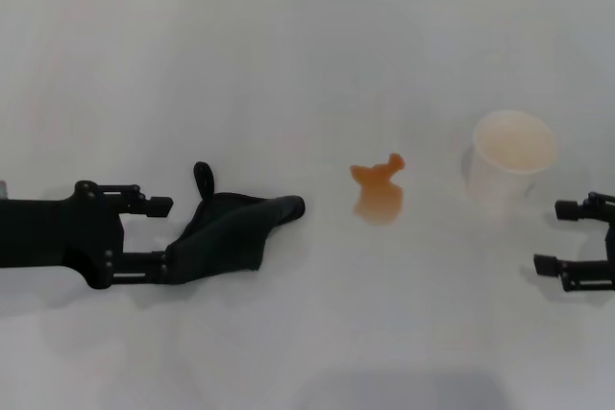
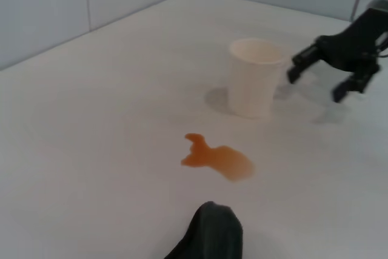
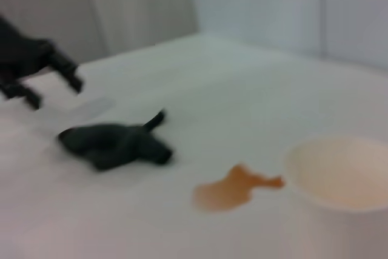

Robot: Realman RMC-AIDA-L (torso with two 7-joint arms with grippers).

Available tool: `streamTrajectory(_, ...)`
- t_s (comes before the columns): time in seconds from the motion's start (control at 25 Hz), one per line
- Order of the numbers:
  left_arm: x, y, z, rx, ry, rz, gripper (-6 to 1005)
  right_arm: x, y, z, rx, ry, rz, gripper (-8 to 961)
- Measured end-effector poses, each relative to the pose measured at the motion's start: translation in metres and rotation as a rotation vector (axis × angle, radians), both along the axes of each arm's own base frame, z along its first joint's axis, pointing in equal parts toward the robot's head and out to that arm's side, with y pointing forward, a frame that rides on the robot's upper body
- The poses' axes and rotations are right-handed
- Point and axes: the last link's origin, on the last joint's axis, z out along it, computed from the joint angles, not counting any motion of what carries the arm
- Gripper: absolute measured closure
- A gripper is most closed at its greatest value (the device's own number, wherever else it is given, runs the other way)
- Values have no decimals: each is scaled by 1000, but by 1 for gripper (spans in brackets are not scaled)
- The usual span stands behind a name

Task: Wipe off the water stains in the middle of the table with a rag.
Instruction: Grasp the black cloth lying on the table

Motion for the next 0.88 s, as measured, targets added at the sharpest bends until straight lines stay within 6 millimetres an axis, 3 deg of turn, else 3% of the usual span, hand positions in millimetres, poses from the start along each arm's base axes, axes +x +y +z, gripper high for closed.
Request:
streamTrajectory(0.36,0,7,2,-42,40,103,301,-39,2,17,-153,-48,68,81)
streamTrajectory(0.88,22,36,-6,-73,155,121,301,-64,15,1,-236,-81,155,81)
